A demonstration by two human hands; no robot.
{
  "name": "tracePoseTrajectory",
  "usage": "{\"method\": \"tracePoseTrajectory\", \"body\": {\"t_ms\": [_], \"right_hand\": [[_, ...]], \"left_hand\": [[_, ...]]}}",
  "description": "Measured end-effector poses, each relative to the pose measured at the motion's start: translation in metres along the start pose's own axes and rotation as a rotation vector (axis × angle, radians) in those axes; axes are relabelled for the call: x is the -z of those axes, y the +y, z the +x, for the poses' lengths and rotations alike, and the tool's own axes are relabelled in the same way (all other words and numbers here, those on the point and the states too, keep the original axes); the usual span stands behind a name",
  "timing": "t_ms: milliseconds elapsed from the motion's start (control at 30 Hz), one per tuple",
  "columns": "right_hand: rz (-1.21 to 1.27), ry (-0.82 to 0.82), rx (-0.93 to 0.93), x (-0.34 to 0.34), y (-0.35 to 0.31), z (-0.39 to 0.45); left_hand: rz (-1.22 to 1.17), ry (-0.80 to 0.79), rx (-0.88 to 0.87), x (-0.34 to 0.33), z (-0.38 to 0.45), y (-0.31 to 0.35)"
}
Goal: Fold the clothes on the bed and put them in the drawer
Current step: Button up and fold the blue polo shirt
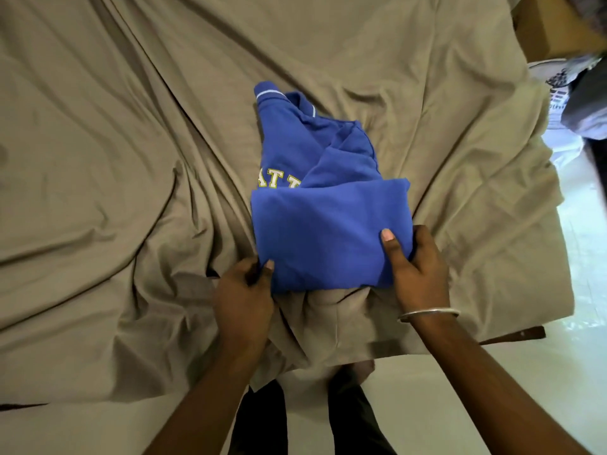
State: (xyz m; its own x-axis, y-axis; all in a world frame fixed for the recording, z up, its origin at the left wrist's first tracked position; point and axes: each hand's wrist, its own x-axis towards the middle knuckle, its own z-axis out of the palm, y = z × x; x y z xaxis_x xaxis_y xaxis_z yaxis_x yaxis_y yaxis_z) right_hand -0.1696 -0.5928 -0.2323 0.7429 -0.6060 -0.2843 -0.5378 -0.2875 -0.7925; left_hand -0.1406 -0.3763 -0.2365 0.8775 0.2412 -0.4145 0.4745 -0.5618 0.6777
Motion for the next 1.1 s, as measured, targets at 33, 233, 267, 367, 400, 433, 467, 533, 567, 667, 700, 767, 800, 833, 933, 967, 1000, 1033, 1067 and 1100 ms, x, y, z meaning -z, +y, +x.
{"method": "tracePoseTrajectory", "body": {"t_ms": [33,233,267,367,400,433,467,533,567,667,700,767,800,833,933,967,1000,1033,1067,1100], "right_hand": [[0.043,0.015,-0.011,0.003,-0.004,-0.006],[0.309,-0.246,-0.425,0.036,-0.006,-0.039],[0.399,-0.311,-0.529,0.044,-0.008,-0.040],[0.585,-0.429,-0.746,0.060,-0.023,-0.036],[0.645,-0.428,-0.791,0.059,-0.029,-0.028],[0.693,-0.403,-0.822,0.057,-0.036,-0.019],[0.722,-0.350,-0.827,0.054,-0.044,-0.012],[0.711,-0.283,-0.788,0.040,-0.057,0.009],[0.596,-0.232,-0.737,0.030,-0.057,0.020],[0.069,-0.035,-0.427,0.003,-0.048,0.045],[-0.040,-0.008,-0.337,-0.004,-0.046,0.047],[-0.189,-0.005,-0.208,-0.026,-0.037,0.047],[-0.225,0.055,-0.162,-0.038,-0.036,0.042],[-0.244,0.151,-0.118,-0.051,-0.030,0.039],[-0.147,0.311,-0.021,-0.071,-0.022,0.021],[-0.091,0.335,0.014,-0.072,-0.015,0.018],[-0.040,0.344,0.041,-0.070,-0.010,0.014],[-0.008,0.351,0.050,-0.069,-0.004,0.011],[0.007,0.350,0.060,-0.068,0.002,0.007],[0.007,0.351,0.070,-0.068,0.007,0.003]], "left_hand": [[0.022,0.002,0.006,0.004,-0.006,-0.001],[-0.106,-0.050,0.222,0.048,-0.051,-0.002],[-0.181,-0.061,0.288,0.057,-0.050,0.004],[-0.391,-0.076,0.376,0.074,-0.039,0.032],[-0.448,-0.092,0.348,0.076,-0.031,0.047],[-0.505,-0.111,0.320,0.075,-0.019,0.061],[-0.578,-0.125,0.309,0.071,-0.006,0.078],[-0.727,-0.156,0.298,0.055,0.032,0.103],[-0.737,-0.145,0.277,0.043,0.051,0.109],[-0.201,-0.059,-0.025,0.005,0.083,0.097],[-0.013,-0.014,-0.111,-0.007,0.084,0.082],[0.157,0.037,-0.212,-0.022,0.077,0.057],[0.194,0.043,-0.242,-0.027,0.073,0.047],[0.216,0.058,-0.275,-0.032,0.072,0.036],[0.167,0.076,-0.320,-0.036,0.076,0.023],[0.140,0.079,-0.334,-0.036,0.078,0.018],[0.136,0.075,-0.352,-0.036,0.079,0.015],[0.151,0.066,-0.368,-0.035,0.081,0.013],[0.184,0.049,-0.374,-0.035,0.083,0.012],[0.226,0.014,-0.369,-0.035,0.086,0.011]]}}
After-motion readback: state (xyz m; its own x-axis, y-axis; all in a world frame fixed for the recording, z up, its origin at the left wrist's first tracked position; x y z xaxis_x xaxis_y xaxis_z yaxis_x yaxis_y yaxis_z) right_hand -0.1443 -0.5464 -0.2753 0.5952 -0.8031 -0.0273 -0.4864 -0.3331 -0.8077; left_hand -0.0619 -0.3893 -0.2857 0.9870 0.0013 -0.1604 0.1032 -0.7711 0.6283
